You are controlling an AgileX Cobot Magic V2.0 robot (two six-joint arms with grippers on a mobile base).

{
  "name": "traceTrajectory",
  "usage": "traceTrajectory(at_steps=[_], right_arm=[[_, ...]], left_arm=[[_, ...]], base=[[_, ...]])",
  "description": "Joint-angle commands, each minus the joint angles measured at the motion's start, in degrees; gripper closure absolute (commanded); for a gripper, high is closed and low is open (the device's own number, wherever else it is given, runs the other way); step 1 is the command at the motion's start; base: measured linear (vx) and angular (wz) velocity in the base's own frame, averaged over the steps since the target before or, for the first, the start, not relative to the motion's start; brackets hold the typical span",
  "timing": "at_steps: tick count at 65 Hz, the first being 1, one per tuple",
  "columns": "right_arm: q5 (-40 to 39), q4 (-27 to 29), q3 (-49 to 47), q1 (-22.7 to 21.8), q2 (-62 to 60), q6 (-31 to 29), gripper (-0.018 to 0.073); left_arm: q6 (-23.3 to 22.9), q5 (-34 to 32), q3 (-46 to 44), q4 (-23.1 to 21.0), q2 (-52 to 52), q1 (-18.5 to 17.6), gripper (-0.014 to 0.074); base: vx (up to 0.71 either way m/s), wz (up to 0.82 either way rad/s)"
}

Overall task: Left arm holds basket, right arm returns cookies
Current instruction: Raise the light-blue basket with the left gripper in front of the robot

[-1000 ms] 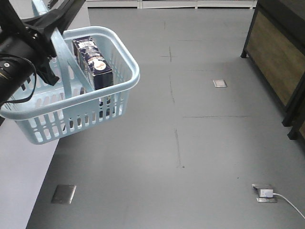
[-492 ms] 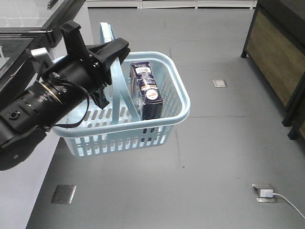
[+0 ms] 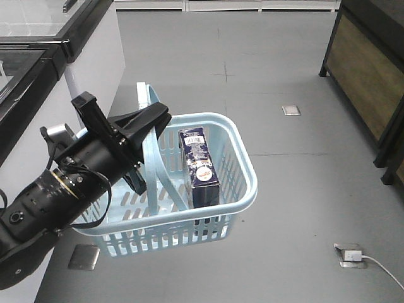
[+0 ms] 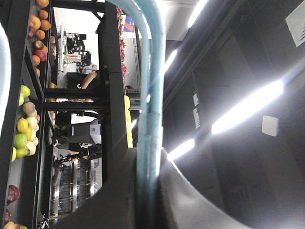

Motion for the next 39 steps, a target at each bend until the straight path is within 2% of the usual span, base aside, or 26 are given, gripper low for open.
traceTrajectory(at_steps=[1, 10, 24, 39], right_arm=[[-4.3, -0.3, 1.0, -0.2, -0.3, -0.3, 0.0566], [-4.3, -0.3, 1.0, -0.2, -0.3, -0.3, 0.0566], [-4.3, -0.3, 1.0, -0.2, -0.3, -0.3, 0.0566], [-4.3, -0.3, 1.0, -0.2, -0.3, -0.3, 0.0566]], left_arm=[[-1.2, -11.4, -0.1, -1.5, -2.5, -0.4, 0.0599], [-2.9, -12.7, 1.5, -2.1, -2.5, -1.5, 0.0599], [-1.8, -14.0, 3.3, -4.9, -2.5, -5.9, 0.0599], [-1.8, -15.8, 4.7, -5.7, -2.5, -9.0, 0.0599]], base=[[0.0, 0.0], [0.0, 0.0], [0.0, 0.0], [0.0, 0.0]])
